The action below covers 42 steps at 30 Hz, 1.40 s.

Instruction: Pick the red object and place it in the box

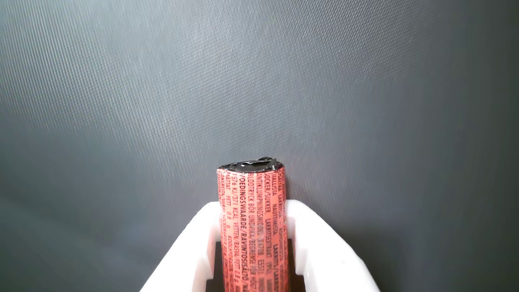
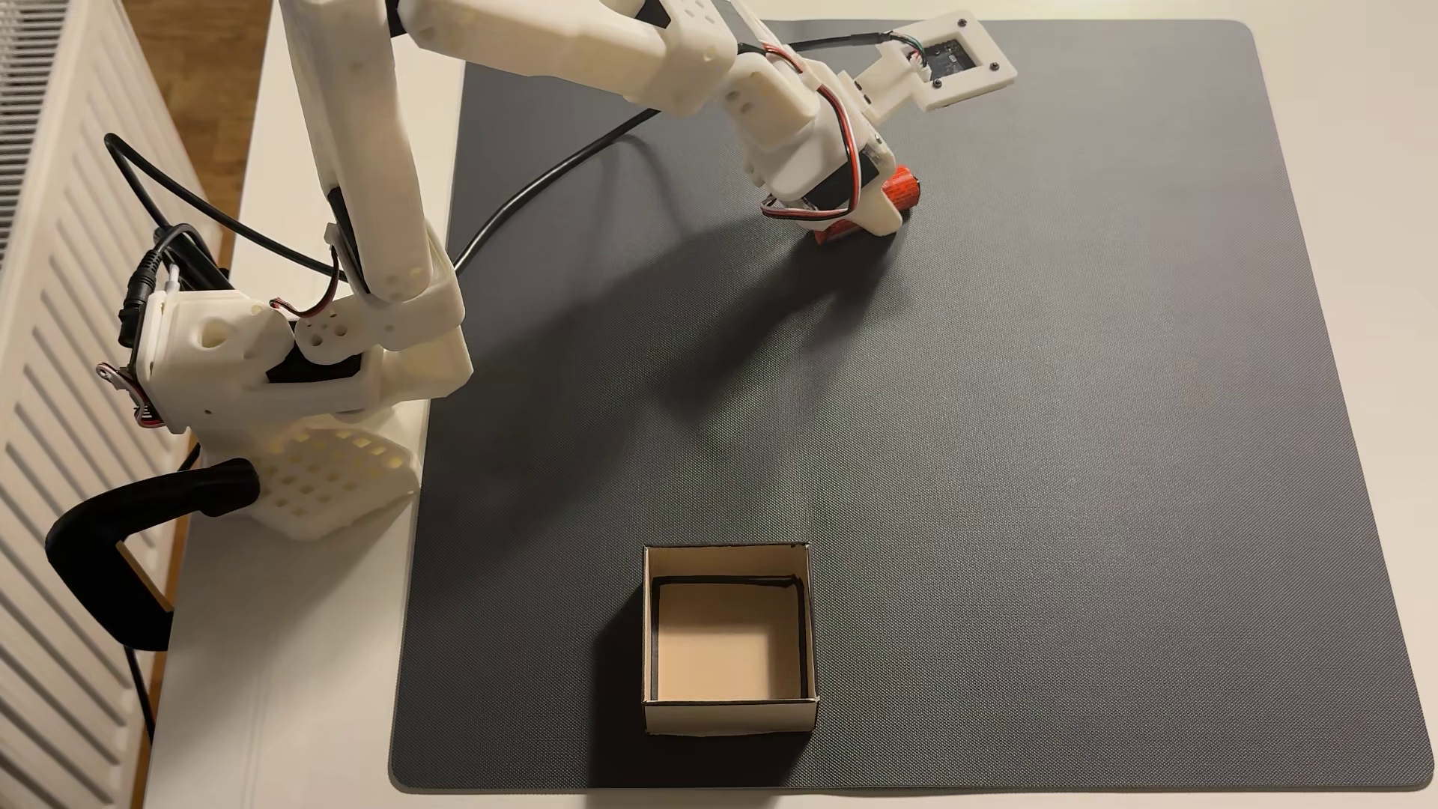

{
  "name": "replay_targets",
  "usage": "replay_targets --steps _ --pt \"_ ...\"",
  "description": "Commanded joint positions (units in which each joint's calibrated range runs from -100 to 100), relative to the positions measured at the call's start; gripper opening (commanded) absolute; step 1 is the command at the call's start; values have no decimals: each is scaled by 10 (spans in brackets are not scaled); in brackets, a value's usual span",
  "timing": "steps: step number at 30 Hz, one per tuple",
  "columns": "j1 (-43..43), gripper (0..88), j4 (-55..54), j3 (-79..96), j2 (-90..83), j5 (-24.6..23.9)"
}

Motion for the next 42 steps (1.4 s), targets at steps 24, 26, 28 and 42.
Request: replay_targets --steps 24,26,28,42 --pt "408 7 368 104 -588 142" --pt "434 7 349 155 -612 142" --pt "453 10 329 199 -630 142" --pt "515 13 182 336 -675 139"
